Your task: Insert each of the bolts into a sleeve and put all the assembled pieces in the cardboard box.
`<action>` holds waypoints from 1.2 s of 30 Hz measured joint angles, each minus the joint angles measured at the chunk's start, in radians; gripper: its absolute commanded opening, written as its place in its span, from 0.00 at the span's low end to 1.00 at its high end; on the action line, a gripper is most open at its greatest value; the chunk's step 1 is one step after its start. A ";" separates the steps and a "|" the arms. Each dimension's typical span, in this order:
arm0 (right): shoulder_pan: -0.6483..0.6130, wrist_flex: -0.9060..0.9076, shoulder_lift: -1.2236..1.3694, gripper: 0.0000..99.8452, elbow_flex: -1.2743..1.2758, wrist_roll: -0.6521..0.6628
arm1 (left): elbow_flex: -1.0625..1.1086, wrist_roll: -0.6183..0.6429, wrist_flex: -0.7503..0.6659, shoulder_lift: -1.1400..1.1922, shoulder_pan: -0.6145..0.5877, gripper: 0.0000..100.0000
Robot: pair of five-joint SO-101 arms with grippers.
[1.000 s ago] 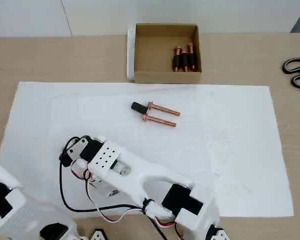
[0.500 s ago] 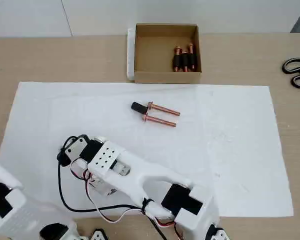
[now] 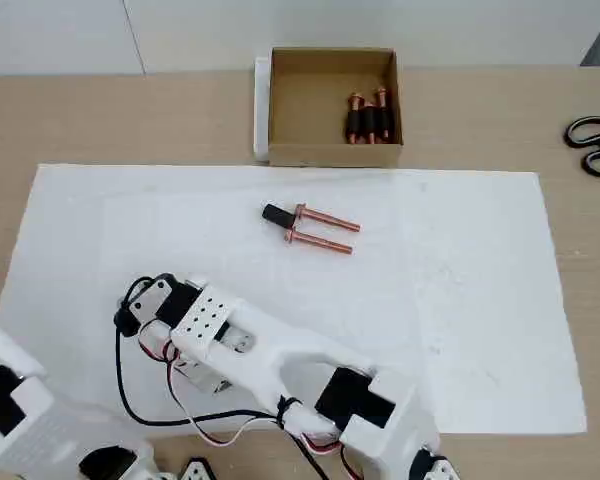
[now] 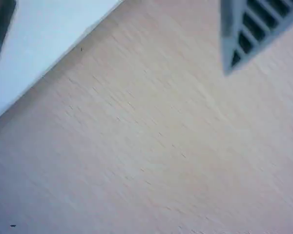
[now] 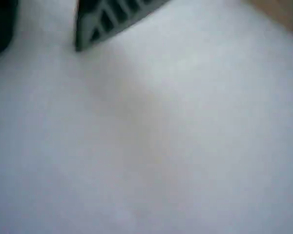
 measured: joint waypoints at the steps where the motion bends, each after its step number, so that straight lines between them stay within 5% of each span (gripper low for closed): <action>1: 0.008 0.000 0.000 0.11 0.000 0.003 | 0.000 0.000 0.000 0.000 0.000 0.28; 7: 0.080 0.006 0.000 0.00 -0.002 0.060 | 0.000 0.000 0.000 0.000 0.000 0.28; 20: 0.167 0.041 -0.275 0.00 0.015 0.146 | -0.029 -0.003 0.044 0.002 0.086 0.28; 29: 0.465 0.097 -0.500 0.00 0.015 0.146 | -0.166 -0.032 0.284 -0.018 0.381 0.28; 36: 0.683 0.089 -0.503 0.00 0.077 0.146 | -0.206 -0.034 0.324 -0.018 0.669 0.28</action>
